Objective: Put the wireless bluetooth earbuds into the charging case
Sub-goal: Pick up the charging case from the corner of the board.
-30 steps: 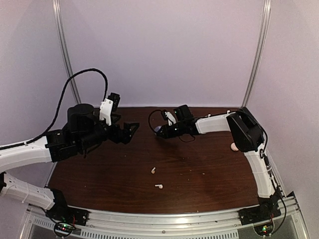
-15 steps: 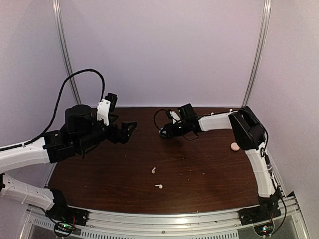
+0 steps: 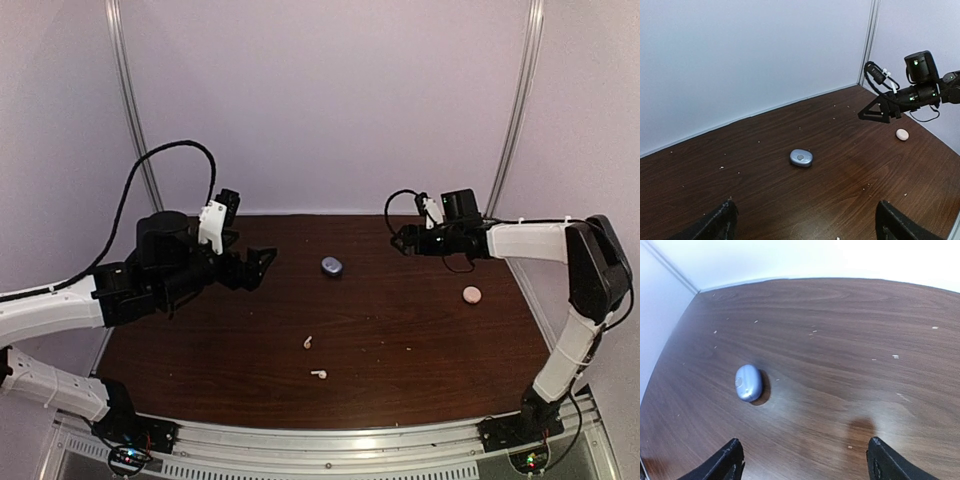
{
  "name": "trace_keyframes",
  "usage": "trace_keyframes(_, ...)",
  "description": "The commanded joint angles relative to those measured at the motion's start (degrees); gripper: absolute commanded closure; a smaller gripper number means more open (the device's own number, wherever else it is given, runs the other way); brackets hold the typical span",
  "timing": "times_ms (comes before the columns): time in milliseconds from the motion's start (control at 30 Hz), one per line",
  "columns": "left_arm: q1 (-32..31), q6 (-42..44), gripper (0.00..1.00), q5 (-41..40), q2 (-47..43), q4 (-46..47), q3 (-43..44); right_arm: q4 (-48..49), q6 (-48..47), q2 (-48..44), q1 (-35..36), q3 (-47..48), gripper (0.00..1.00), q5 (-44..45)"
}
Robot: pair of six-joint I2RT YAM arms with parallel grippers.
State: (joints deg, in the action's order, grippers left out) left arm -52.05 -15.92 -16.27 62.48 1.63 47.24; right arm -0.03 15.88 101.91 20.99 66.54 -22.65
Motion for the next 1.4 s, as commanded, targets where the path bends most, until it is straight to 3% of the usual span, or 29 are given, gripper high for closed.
trace_keyframes(0,0.5,1.1,0.02,0.2,0.7,3.0,-0.3,-1.4,1.0,-6.6,-3.8,-6.3,0.14,6.9)
trace_keyframes(300,0.9,0.9,0.02,0.7,1.6,3.7,-0.4,-7.4,6.4,-19.0,-11.9,-16.0,0.03,22.0)
trace_keyframes(567,1.3,1.0,0.02,1.1,2.8,4.0,0.0,-12.4,9.6,-17.4,-12.5,-19.1,0.05,32.5)
trace_keyframes(1033,1.5,1.1,0.02,2.1,4.8,3.8,1.2,-5.3,9.6,-12.7,-12.4,-26.6,0.2,33.4)
trace_keyframes(1367,1.5,0.9,0.02,1.9,4.8,3.3,1.2,-6.1,7.7,-7.5,-12.2,-22.6,0.27,32.3)
